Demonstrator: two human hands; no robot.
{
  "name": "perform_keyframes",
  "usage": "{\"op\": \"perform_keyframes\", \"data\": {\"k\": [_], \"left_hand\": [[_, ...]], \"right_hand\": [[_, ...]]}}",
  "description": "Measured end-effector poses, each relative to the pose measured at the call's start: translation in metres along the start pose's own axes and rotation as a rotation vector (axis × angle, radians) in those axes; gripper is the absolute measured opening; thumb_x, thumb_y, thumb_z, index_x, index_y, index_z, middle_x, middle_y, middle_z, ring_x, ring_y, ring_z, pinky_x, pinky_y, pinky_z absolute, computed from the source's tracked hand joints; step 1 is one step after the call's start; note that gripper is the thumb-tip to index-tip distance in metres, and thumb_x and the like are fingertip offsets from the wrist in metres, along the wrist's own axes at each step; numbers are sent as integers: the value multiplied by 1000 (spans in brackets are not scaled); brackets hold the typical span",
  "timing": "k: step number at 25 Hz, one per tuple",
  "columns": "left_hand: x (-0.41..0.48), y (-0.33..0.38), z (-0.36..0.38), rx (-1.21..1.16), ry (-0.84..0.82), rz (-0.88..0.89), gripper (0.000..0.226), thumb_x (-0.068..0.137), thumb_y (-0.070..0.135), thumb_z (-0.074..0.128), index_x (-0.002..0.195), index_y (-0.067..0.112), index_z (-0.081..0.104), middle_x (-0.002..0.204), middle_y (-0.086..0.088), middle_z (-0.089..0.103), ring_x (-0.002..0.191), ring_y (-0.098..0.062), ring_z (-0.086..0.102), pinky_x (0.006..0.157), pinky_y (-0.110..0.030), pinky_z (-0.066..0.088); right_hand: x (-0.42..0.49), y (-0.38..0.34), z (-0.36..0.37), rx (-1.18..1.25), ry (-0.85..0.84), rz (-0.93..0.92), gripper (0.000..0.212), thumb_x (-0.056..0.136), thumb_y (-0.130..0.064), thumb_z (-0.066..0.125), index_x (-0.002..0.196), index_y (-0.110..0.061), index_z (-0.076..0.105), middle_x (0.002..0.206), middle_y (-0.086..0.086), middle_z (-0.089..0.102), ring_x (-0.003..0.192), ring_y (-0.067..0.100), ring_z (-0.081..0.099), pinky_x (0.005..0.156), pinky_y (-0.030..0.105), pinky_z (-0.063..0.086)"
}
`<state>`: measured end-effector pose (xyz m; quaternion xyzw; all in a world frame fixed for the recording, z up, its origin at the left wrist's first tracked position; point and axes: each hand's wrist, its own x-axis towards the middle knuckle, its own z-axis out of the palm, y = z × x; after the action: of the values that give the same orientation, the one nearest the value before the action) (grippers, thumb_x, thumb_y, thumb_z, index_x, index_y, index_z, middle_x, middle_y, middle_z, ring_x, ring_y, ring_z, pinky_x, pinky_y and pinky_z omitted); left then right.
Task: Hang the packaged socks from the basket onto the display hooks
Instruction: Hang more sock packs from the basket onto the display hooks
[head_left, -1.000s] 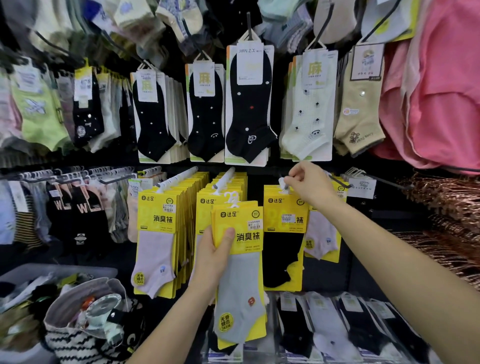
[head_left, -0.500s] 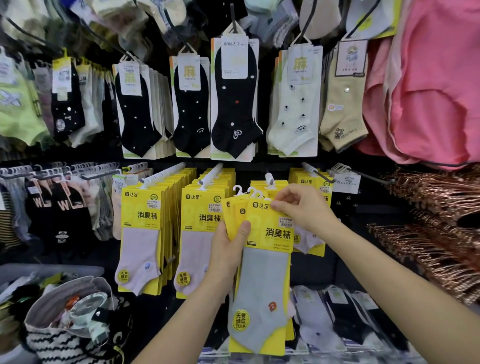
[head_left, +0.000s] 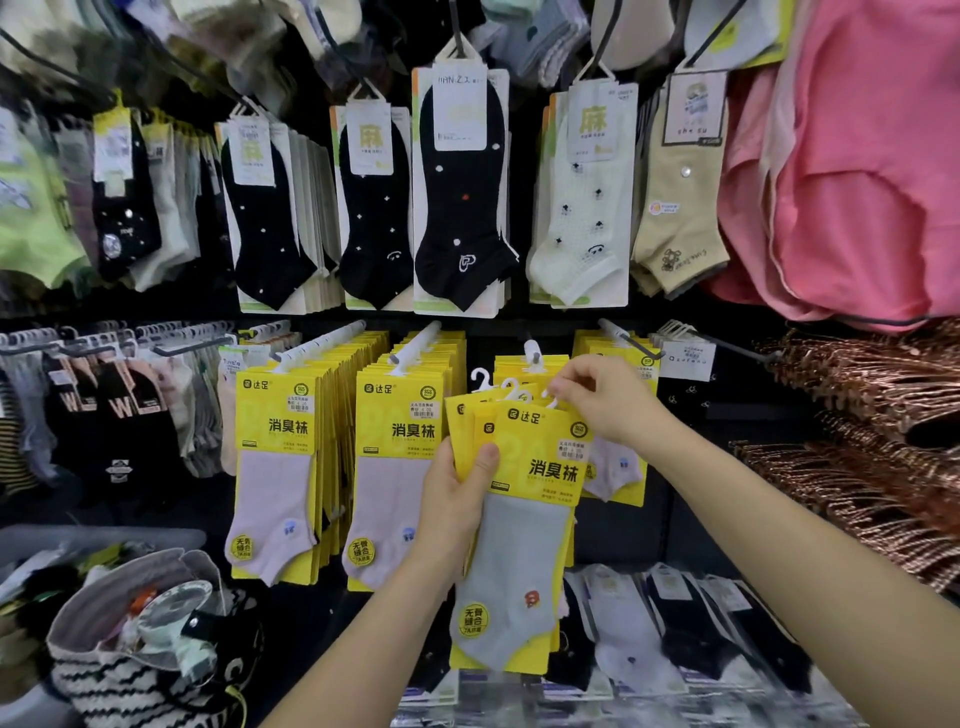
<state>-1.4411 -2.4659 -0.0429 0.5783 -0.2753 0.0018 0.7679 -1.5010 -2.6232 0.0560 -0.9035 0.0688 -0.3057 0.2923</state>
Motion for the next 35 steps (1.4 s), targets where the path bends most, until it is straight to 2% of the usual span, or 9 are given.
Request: {"op": "perform_keyframes", "data": {"k": [3,6,8,14,19,23,26,30,35], "left_hand": [[3,0,-6,16,34,-9,8,93,26,54,99,28,59,96,12,71,89,-1,67,68,-16,52],[5,-1,-21,-14,94,-29,10,94,27,52,102,27,59,104,5,71,100,-16,66,85,-37,54],[6,-2,-33,5,124,-15,11,93,27,53,103,27,59,108,-1,70,103,-21,65,88,-44,53],[1,-1,-66,98,179,36,14,93,25,53,106,26,58,106,1,69,99,-17,67,75,-27,57],[-3,2,-65,103,165,31,24,91,26,53,113,15,57,110,-5,68,100,-20,66,82,-37,57],[-4,2,-62,115,161,26,25,91,28,54,113,16,55,111,-5,66,101,-20,65,84,-40,56],[-4,3,-61,105,144,21,31,90,30,54,117,16,54,114,-6,64,103,-20,65,86,-45,55],[-5,4,-54,42,114,15,18,92,27,53,109,31,57,113,1,67,99,-15,67,79,-35,58],[0,7,-39,85,65,29,13,94,26,52,103,30,59,107,3,69,101,-16,66,86,-39,55]], "right_hand": [[13,-5,2,-49,-6,-6,21,89,-30,60,69,-24,62,57,-9,48,52,6,40,48,23,28],[29,-8,-2,-7,79,7,24,88,-28,61,63,-28,59,58,-11,50,52,5,41,48,23,30],[40,-9,-5,0,131,12,22,87,-27,61,66,-23,62,60,-12,52,55,4,44,49,22,32],[56,-13,1,-11,99,57,18,86,-29,63,72,-18,65,60,-10,52,55,6,47,50,22,35],[54,-15,4,-44,90,62,19,87,-26,63,68,-21,63,58,-9,51,52,6,45,47,22,33],[54,-11,0,-57,126,49,14,86,-24,62,75,-17,66,62,-11,51,56,5,44,49,21,32],[54,-9,0,-94,108,40,17,85,-23,63,69,-20,66,60,-11,53,54,5,44,48,21,32],[57,-2,5,1,94,83,24,85,-25,66,61,-27,62,63,-9,62,58,7,52,48,19,37],[59,2,13,43,156,137,13,83,-25,67,73,-21,62,68,-10,60,62,3,52,51,17,36]]}}
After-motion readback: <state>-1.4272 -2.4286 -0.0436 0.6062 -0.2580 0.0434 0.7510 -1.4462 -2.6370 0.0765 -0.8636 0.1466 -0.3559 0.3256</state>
